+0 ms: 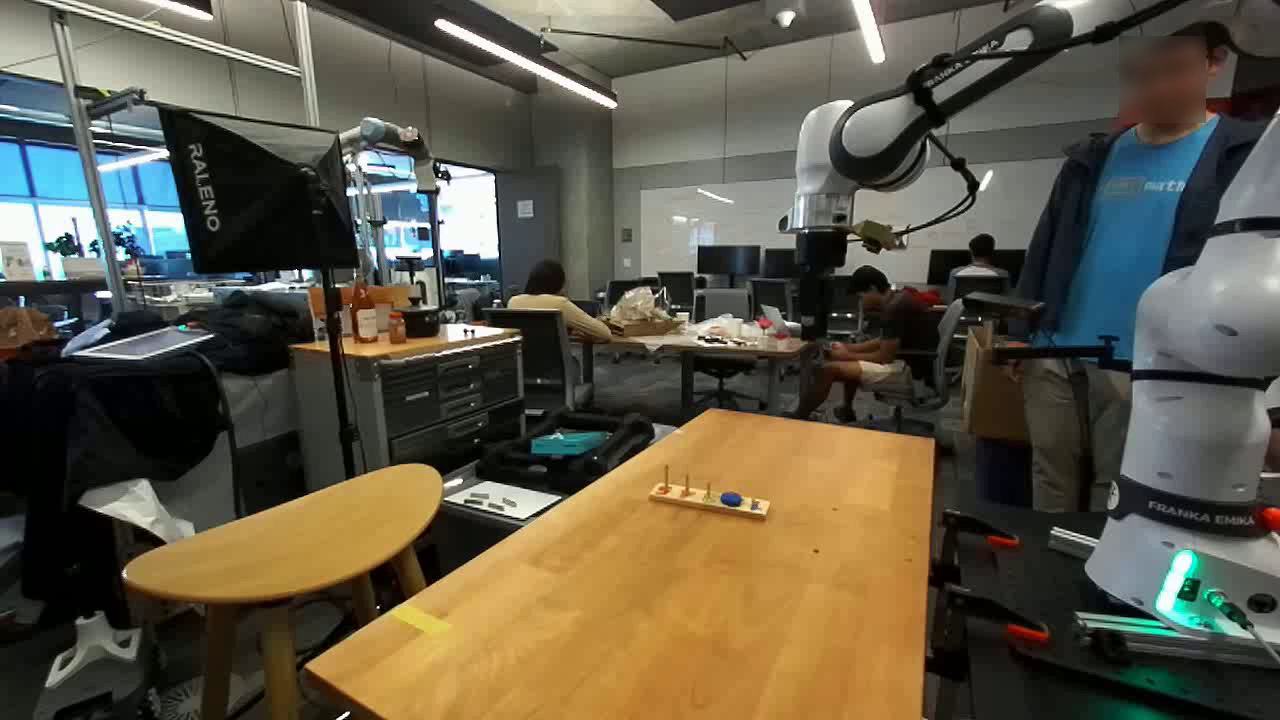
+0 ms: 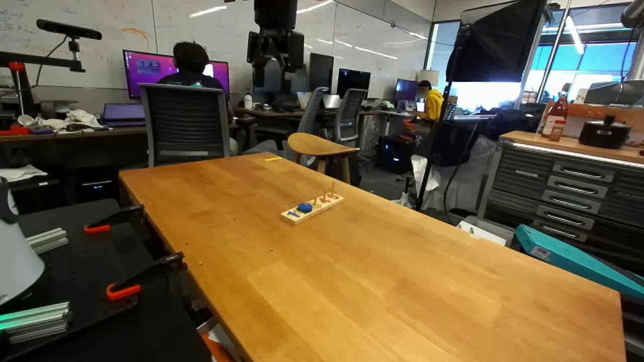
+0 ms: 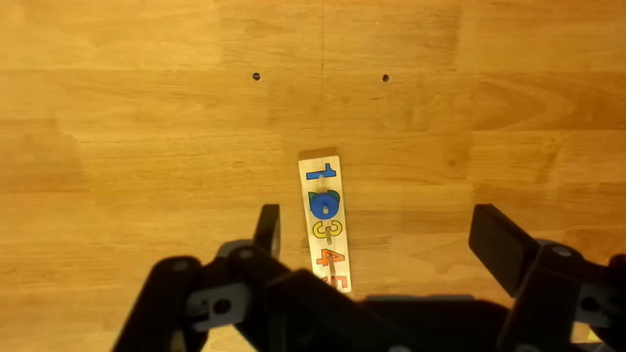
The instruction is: Pick the blue ring from the object and put it on the table
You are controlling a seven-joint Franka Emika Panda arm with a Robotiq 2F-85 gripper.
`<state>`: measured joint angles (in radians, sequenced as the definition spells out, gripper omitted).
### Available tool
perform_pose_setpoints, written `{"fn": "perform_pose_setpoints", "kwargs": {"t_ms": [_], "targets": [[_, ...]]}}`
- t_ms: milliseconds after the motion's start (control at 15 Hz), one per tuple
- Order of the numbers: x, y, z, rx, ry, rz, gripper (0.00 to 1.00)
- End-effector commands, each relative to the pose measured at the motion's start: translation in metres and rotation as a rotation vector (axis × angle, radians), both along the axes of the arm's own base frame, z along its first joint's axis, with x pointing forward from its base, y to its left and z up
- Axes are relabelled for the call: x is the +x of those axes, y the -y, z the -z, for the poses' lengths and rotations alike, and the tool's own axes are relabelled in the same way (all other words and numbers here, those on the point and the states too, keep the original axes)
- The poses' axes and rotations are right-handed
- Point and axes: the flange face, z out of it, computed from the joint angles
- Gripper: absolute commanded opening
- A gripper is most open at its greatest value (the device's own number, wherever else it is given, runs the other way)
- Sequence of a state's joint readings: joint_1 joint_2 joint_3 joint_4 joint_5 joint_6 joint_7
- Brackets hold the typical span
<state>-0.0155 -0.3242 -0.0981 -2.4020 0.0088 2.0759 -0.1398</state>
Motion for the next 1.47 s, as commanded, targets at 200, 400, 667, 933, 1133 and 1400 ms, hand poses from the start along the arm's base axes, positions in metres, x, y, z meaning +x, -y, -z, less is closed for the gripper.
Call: {"fn": "perform_pose_setpoints", "kwargs": {"t_ms": [200,400,667,933,1133,1400], "targets": [[0.002,0.000,-0.005,-0.001,0.010,0.000,1.00],[0.015,-0.009,0.005,-0.034,0.033,-0.025,1.00],[0.053,-0.039,0.043,-0.090,0.074,-0.104,1.00],[0.095,-0.050,0.093,-0.133,0.097,-0.140,1.00],[0.121,-0.039,0.132,-0.164,0.077,-0.121,1.00],[0.138,-0.024,0.181,-0.178,0.017,-0.079,1.00]]}}
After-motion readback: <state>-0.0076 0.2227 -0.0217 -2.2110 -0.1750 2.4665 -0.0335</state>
